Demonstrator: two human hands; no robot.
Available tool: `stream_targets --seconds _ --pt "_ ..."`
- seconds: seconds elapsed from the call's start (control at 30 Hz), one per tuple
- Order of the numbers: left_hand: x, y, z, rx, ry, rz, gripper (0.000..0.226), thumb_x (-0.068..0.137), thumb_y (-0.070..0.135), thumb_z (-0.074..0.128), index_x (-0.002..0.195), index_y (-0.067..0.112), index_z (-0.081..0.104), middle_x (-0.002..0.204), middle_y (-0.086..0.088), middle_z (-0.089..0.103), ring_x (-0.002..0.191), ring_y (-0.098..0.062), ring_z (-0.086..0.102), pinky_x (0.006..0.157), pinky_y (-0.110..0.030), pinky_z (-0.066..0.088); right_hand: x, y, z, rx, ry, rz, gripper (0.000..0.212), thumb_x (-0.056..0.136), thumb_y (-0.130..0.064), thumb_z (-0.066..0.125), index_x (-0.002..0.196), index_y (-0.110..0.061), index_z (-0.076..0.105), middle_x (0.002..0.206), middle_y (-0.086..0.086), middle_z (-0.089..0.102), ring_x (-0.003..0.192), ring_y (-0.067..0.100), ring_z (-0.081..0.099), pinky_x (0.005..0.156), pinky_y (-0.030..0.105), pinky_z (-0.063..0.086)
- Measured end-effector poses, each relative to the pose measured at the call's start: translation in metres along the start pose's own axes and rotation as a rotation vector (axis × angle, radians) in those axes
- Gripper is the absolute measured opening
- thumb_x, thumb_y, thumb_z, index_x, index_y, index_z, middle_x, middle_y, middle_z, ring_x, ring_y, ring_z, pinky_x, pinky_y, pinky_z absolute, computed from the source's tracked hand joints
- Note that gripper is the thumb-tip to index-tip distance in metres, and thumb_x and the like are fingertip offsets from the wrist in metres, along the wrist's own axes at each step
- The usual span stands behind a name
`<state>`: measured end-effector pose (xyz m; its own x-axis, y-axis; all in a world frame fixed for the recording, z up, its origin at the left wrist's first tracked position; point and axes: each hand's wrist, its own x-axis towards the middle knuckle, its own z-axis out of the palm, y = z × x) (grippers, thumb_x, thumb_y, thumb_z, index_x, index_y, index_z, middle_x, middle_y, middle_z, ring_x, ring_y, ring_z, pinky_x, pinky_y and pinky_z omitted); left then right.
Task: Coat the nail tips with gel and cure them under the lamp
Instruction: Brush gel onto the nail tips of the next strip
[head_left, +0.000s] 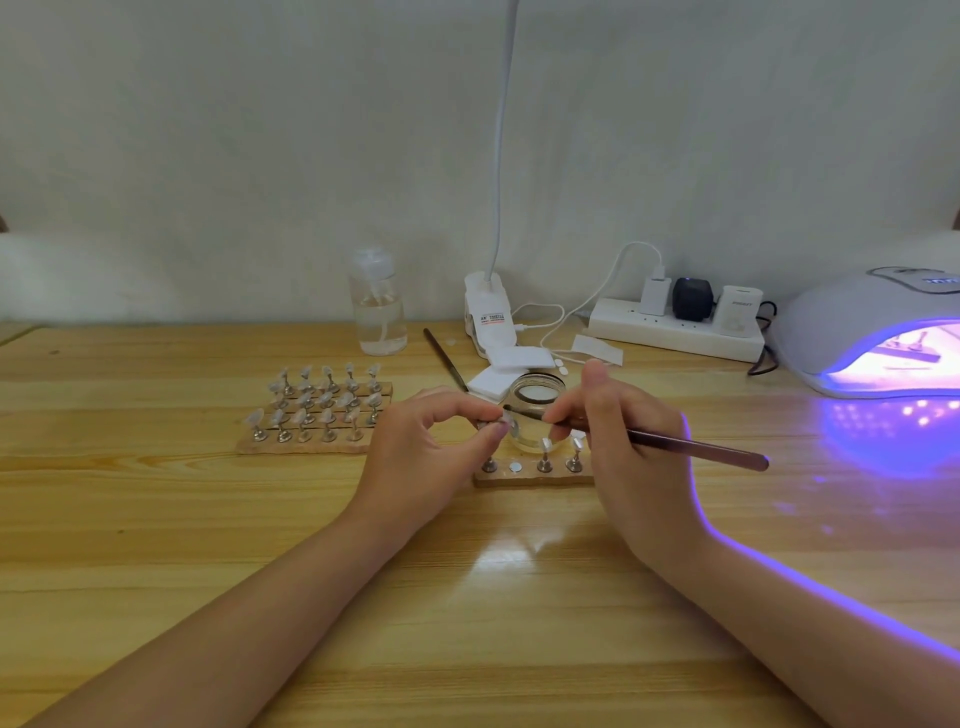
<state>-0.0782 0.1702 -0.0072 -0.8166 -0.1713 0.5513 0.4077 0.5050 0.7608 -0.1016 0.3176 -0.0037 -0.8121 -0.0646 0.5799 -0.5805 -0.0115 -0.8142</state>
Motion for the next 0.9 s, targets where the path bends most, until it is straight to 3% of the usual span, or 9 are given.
stream_targets --seconds 0.23,0.37,0.6,0.77,0.9 --pt "-0.0007 0.0004 -0.0004 -0.002 -0.007 0.003 0.023 0.071 0.006 0.074 0.071 0.028 0.068 0.072 0.011 0.067 0.077 0.006 0.060 0.073 -0.001 0.037 -0.0015 -0.0013 -0.0024 0.053 -0.005 0.055 0.049 0.086 -0.037 0.042 0.045 -0.020 0.062 0.049 0.007 0.059 0.044 0.006 0.052 0.050 0.011 0.038" --pt "-0.0010 0.0016 -0.0003 -0.006 -0.011 -0.011 0.020 0.072 0.007 0.074 0.071 0.026 0.068 0.073 0.013 0.066 0.079 0.006 0.059 0.074 0.000 0.035 -0.0009 -0.0011 -0.0027 0.077 0.023 0.002 0.048 0.088 -0.033 0.040 0.049 -0.018 0.062 0.054 0.011 0.060 0.044 0.006 0.052 0.050 0.010 0.037" --pt "0.0001 0.0004 0.0004 -0.001 -0.030 -0.028 0.014 0.072 0.011 0.075 0.073 0.023 0.069 0.077 0.010 0.067 0.081 0.003 0.060 0.076 0.000 0.035 0.0013 0.0034 -0.0016 0.038 -0.009 -0.014 0.042 0.090 -0.029 0.040 0.058 -0.017 0.064 0.056 -0.001 0.062 0.055 0.004 0.057 0.056 0.011 0.040" --pt "0.0005 -0.0005 0.0005 0.009 -0.030 -0.018 0.016 0.071 0.009 0.075 0.073 0.024 0.068 0.076 0.012 0.066 0.080 0.007 0.058 0.074 0.002 0.033 -0.0005 0.0003 -0.0024 0.053 -0.019 0.032 0.049 0.088 -0.035 0.039 0.052 -0.013 0.064 0.052 0.008 0.059 0.047 0.006 0.053 0.052 0.013 0.040" --pt "0.0003 0.0003 0.0002 -0.002 -0.030 -0.013 0.016 0.073 0.009 0.074 0.072 0.023 0.067 0.073 0.012 0.065 0.078 0.005 0.058 0.074 0.000 0.034 -0.0028 -0.0003 -0.0028 0.047 -0.033 0.058 0.052 0.087 -0.037 0.038 0.047 -0.014 0.061 0.044 -0.001 0.057 0.042 0.004 0.051 0.049 0.008 0.035"
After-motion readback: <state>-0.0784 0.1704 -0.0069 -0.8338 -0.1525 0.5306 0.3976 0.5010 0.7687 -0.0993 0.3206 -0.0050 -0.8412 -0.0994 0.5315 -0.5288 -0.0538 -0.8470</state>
